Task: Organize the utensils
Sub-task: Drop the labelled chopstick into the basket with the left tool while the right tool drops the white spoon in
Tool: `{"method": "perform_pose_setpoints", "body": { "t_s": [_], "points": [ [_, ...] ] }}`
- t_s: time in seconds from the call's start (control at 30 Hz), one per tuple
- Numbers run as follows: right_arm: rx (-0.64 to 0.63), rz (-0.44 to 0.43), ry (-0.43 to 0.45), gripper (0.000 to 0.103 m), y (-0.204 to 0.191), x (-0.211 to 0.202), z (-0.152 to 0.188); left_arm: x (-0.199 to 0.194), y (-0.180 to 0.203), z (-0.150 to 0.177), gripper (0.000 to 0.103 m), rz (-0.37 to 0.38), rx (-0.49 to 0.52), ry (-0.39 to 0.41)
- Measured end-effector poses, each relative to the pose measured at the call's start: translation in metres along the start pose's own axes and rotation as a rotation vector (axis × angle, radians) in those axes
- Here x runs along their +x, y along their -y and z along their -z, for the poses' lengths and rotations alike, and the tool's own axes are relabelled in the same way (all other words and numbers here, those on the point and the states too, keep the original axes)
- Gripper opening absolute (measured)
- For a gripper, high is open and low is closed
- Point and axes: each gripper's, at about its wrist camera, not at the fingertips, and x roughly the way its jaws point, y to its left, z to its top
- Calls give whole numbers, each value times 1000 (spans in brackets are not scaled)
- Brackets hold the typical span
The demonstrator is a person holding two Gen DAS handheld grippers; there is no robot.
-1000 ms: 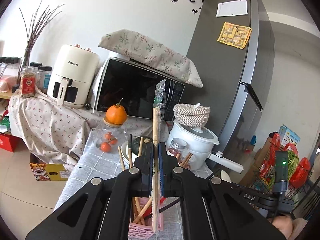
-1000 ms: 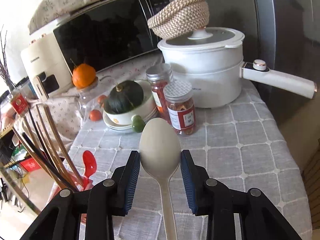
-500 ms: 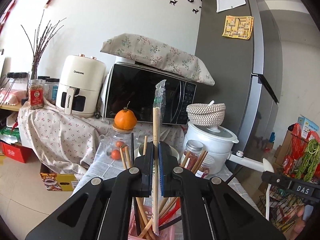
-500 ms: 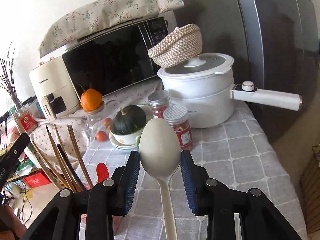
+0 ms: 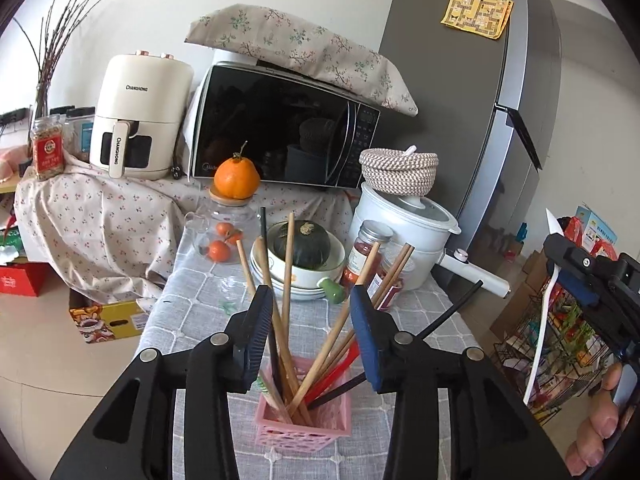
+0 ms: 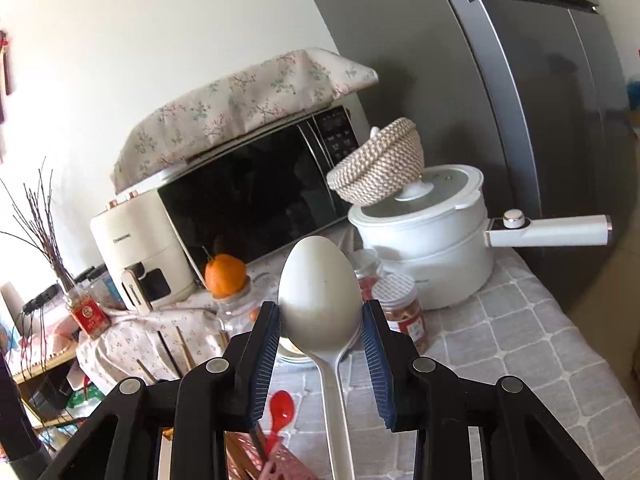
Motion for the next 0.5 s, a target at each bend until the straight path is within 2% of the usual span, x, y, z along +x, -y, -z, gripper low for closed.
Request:
{"method": "perform_pose_setpoints", "body": {
  "t_s": [0.1,0.2,0.27,0.37,0.5],
  "points": [
    [9,-12,45,37,-22,-2,5,-16,-19,-11,44,-28,-29,-57],
    [27,-15,105,37,-43,0,14,-30,-42,-19,48,-63,-41,-152],
    [57,-18,156,37,-55,3,23,-38,-58,-20,48,-55,-73,-191],
    [85,-7,233,37,-69,10,40,-48,-76,-18,49,-45,-80,-218],
    [54,34,307,38,-87,24,63,-55,-93,-12,49,-53,-53,-241]
  ]
}}
